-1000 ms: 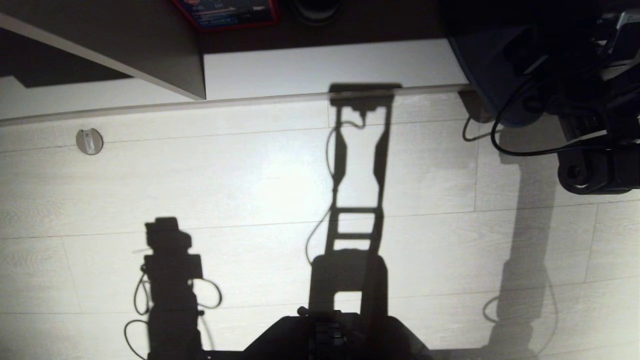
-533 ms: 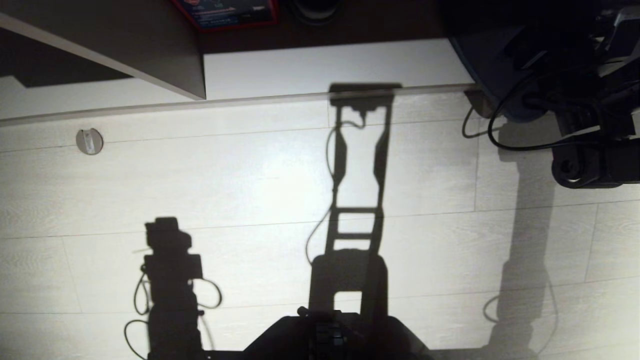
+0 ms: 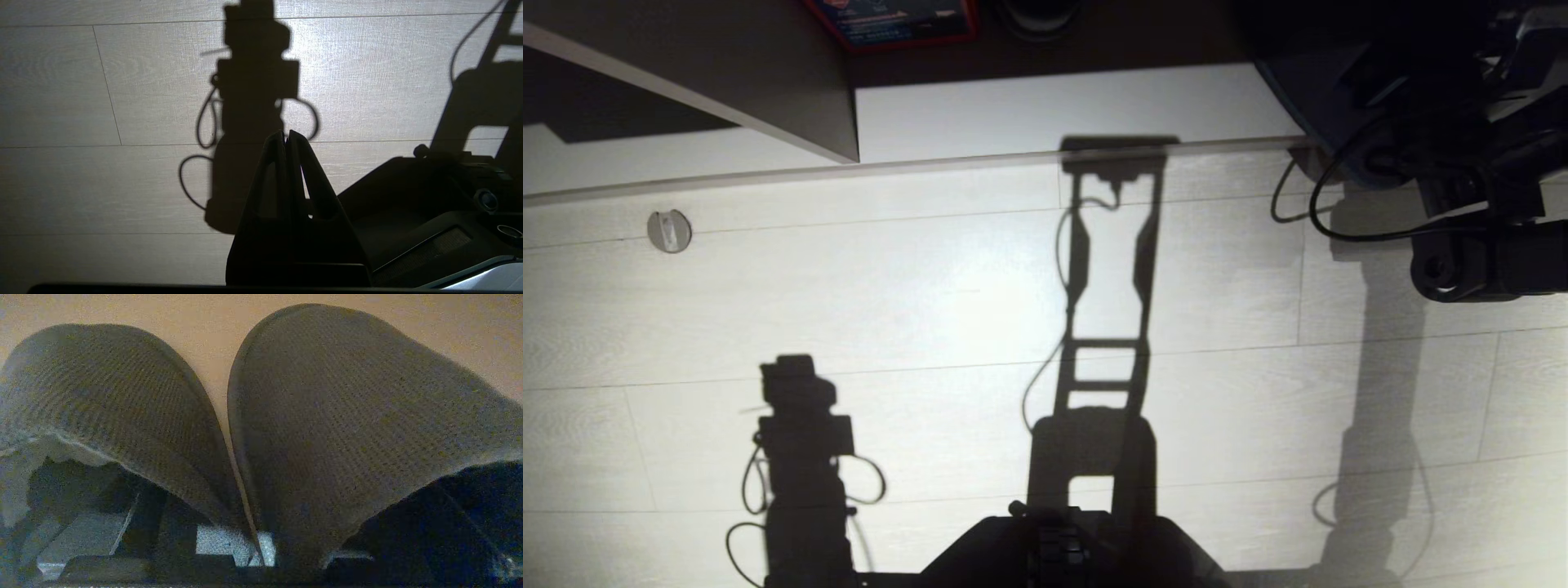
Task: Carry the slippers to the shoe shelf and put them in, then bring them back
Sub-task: Pick up the slippers in the shoe cabinet
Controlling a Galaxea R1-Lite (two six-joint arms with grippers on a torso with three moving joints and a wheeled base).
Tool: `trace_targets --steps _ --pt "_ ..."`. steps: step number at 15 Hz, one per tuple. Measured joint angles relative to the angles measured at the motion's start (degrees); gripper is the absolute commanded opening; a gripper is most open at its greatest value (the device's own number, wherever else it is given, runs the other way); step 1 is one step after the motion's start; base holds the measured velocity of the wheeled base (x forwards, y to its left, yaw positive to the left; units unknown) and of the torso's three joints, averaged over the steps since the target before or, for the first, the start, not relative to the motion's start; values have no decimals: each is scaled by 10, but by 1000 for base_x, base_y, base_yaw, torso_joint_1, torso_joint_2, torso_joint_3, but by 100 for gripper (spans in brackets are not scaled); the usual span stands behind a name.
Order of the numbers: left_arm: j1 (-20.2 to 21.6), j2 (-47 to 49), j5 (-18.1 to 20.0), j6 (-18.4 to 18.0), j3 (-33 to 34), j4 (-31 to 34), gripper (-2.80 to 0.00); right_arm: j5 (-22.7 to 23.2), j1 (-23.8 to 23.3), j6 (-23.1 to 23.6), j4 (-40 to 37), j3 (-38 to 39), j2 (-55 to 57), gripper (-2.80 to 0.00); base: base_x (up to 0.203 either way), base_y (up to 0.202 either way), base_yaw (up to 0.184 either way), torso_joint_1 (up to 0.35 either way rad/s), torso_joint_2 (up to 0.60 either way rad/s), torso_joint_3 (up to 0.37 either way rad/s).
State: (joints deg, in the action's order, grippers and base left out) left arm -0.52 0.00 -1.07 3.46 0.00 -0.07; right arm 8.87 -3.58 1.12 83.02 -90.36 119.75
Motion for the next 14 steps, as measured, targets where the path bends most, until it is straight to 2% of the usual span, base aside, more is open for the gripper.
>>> trace_targets --steps 12,13,14 --pt "0 0 0 0 0 0 -280 0 1 -4 2 3 0 0 0 0 0 0 0 0" --pt "0 0 0 0 0 0 -280 -1 1 -3 2 4 -1 -280 0 0 0 0 0 0" --pt "0 0 0 0 0 0 -280 -1 1 -3 2 5 -3 -280 0 0 0 0 0 0"
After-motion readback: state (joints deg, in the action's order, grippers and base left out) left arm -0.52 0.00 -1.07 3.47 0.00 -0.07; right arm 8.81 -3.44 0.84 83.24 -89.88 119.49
